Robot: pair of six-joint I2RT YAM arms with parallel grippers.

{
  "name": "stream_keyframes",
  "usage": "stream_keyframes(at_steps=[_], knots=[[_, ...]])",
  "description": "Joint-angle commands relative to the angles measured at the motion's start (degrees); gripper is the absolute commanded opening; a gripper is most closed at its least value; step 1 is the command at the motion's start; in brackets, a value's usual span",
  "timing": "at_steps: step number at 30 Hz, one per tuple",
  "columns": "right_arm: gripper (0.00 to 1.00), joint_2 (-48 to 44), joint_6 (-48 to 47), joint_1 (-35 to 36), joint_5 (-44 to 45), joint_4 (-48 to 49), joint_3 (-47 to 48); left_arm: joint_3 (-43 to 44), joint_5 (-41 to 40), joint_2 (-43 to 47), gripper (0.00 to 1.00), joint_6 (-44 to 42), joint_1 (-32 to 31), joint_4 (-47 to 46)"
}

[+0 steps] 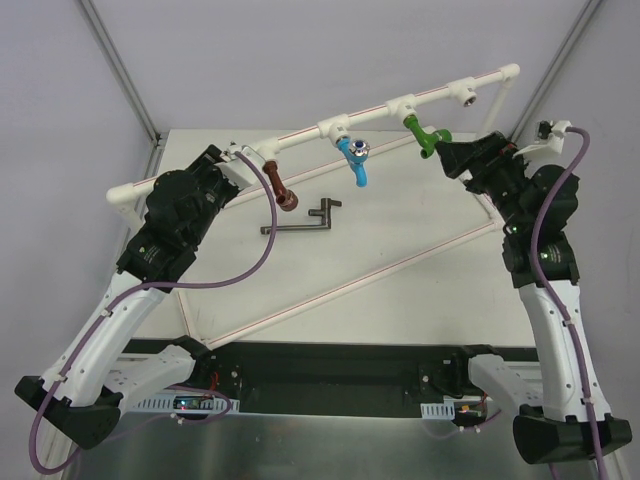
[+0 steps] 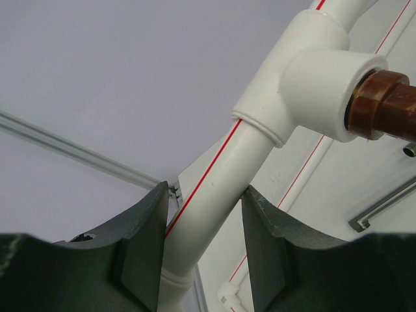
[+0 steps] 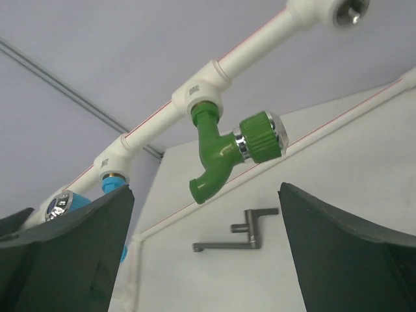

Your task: Install the water faucets

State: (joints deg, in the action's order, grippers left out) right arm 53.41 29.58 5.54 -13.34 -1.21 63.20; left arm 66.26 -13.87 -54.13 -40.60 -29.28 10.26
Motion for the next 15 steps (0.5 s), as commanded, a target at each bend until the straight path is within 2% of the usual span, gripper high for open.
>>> stream_keyframes(at_steps=[1,6,9,13,15], knots=[[0.96,-0.67,-32.09,2.89,1.22,-11.70,9.47,-2.10,1.04,-1.07,0.00,7.64,-0.25,7.67],[0.96,0.99,-63.17,14.55,10.85,-15.13,13.52,-2.10,0.95,-0.89,0.00,7.64,-0.25,7.58],[0.96,2.75,-71.30,18.35,16.84,-14.17,13.97,-2.10,0.95,-0.80,0.00,7.64,-0.25,7.67],[0.96,5.82,-83.16,19.51,19.32,-11.97,14.32,-2.10,0.95,-0.63,0.00,7.64,-0.25,7.58],[0.96,7.23,-85.56,19.86,20.37,-11.62,14.76,-2.19,0.86,-0.54,0.00,7.55,-0.25,7.67]])
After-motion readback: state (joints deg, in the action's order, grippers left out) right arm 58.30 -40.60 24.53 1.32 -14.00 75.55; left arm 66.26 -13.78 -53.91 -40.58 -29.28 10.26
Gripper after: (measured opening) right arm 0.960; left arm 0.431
